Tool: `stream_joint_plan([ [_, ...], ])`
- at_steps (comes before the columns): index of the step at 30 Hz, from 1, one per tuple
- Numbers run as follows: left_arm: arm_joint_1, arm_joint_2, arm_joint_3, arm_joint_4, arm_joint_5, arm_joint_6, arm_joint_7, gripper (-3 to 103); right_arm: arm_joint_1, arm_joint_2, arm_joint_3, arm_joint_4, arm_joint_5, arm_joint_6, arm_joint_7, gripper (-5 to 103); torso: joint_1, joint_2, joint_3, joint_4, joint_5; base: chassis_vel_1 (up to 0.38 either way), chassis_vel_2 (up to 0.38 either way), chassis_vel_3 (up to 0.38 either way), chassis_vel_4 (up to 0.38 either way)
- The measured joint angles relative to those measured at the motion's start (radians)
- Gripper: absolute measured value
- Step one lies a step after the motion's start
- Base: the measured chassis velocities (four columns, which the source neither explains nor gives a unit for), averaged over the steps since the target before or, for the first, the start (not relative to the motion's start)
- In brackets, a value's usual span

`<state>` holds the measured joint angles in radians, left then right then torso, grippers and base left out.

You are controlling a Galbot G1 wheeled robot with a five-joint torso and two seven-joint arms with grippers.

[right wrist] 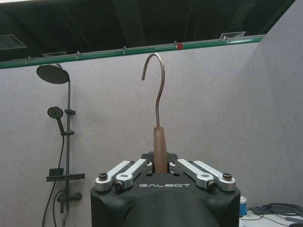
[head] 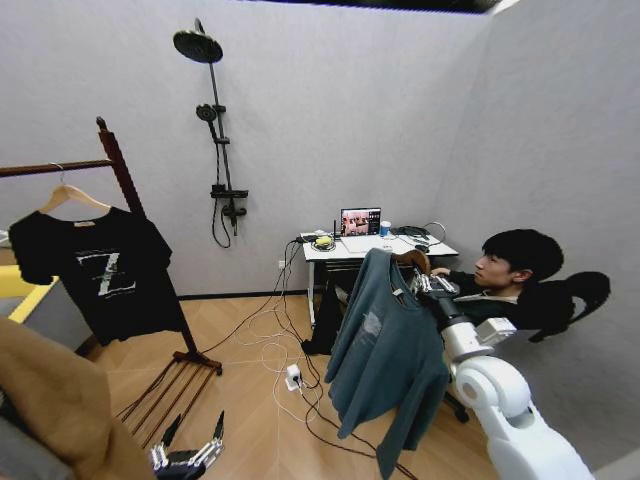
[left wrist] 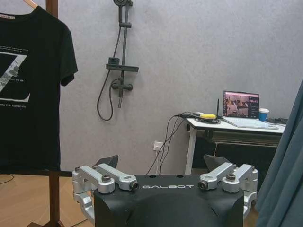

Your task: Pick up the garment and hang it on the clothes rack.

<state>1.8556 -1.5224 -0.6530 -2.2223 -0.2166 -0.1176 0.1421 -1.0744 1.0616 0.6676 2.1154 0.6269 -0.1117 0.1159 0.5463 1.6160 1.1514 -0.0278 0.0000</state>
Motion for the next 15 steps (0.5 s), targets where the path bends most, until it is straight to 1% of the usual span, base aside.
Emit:
stream_joint_plan([
  [5, 0.000, 0.000, 0.000, 0.000, 0.000, 0.000, 0.000, 100, -0.006, 0.007, -0.007, -0.009, -0.016, 0.000, -0.019, 10, 0.000, 0.000, 0.000, -0.0001, -0.0001, 0.000, 0.000, 0.000, 0.000],
  [7, 0.000, 0.000, 0.000, 0.000, 0.000, 0.000, 0.000, 100, -0.009, 0.008, -0.011, -0.012, -0.019, 0.000, -0.029, 10, 0.000, 0.000, 0.000, 0.0002, 0.0000, -0.036, 0.020, 0.074, -0.043],
  [8, 0.000, 0.000, 0.000, 0.000, 0.000, 0.000, 0.000, 100, -0.011, 0.008, -0.013, -0.014, -0.019, 0.001, -0.034, 10, 0.000, -0.001, -0.001, -0.0002, 0.0000, -0.090, 0.033, 0.088, -0.058],
  [12, 0.000, 0.000, 0.000, 0.000, 0.000, 0.000, 0.000, 100, -0.011, 0.009, -0.016, -0.016, -0.020, 0.003, -0.038, 10, -0.001, -0.001, -0.001, 0.0000, 0.0000, -0.098, 0.064, 0.095, -0.102],
  [15, 0.000, 0.000, 0.000, 0.000, 0.000, 0.000, 0.000, 100, -0.009, 0.010, -0.022, -0.018, -0.020, 0.004, -0.041, 10, -0.001, -0.002, -0.001, -0.0001, -0.0002, -0.164, 0.168, 0.174, -0.154],
])
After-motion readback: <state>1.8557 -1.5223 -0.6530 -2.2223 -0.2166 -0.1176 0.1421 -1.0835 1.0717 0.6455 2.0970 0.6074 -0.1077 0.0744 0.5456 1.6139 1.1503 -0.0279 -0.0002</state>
